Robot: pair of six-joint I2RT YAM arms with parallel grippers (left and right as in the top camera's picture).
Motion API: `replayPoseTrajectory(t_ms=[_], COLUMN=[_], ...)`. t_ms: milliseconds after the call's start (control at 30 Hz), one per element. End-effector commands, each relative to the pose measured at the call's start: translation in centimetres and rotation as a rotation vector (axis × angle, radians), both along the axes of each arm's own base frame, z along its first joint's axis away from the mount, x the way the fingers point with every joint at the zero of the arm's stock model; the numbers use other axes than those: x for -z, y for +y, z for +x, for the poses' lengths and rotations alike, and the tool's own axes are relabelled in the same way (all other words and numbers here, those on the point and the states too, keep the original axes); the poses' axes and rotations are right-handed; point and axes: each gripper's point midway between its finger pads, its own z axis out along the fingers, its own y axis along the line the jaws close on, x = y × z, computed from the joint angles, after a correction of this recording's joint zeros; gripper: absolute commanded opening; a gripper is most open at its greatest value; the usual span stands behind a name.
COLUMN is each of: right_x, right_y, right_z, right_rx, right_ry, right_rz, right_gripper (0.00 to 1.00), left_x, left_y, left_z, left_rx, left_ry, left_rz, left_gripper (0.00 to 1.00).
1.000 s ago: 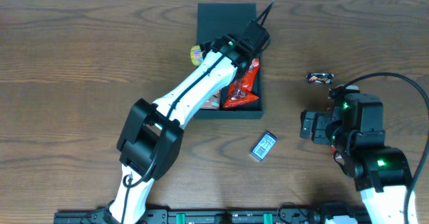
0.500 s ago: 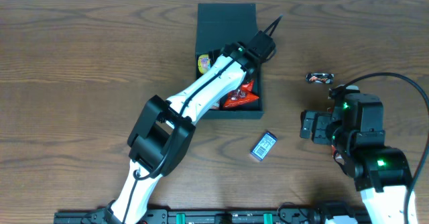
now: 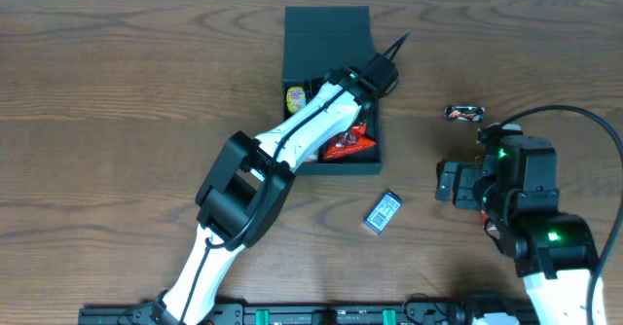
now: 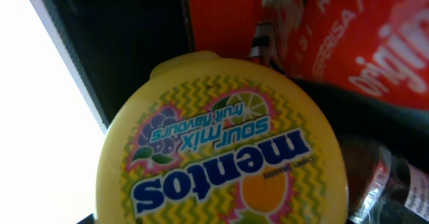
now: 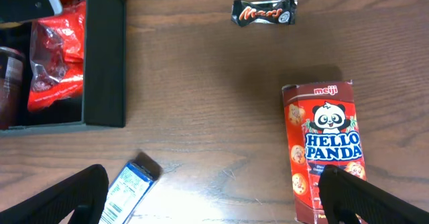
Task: Pack container
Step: 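Lift the Mentos bottle and lower it into the box behind the Pringles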
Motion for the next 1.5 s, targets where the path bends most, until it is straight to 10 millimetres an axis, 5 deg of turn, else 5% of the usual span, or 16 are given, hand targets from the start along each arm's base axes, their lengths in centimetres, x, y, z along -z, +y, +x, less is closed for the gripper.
replayPoseTrajectory(t_ms=[0, 500, 867, 1233, 1333, 1467], right_x=[-0.1, -0.1, -0.1, -0.1, -0.1, -0.1], right_y=[0.0, 0.0, 0.0, 0.0, 0.0, 0.0], right_z=[0.0, 0.0, 0.0, 0.0, 0.0, 0.0], right_rx=[0.007, 0.007, 0.007, 0.007, 0.007, 0.007], right_ry=[-0.002, -0.002, -0.003, -0.003, -0.003, -0.004], right_rz=[-0.002, -0.002, -0.002, -0.002, -0.002, -0.002], right_gripper=[0.99, 0.99, 0.99, 0.99, 0.99, 0.99], left_x=[-1.1, -1.9, -3.7, -8.9, -10.1, -8.9], left_y=[0.2, 0.9, -0.8, -1.4, -2.0, -5.2], left_z=[0.8, 1.3, 0.6, -0.1, -0.1, -2.0], left_rx=[-0.009, -0.022, 0.016, 0.027, -0.004, -0.036], left_ry=[-0.044, -0.09, -0.146, -0.229, -0.262, -0.137], left_rz=[0.018, 0.066, 0.085, 0.028, -0.072, -0.349], left_gripper=[0.06, 0.95, 0.95, 0.95, 0.95, 0.95])
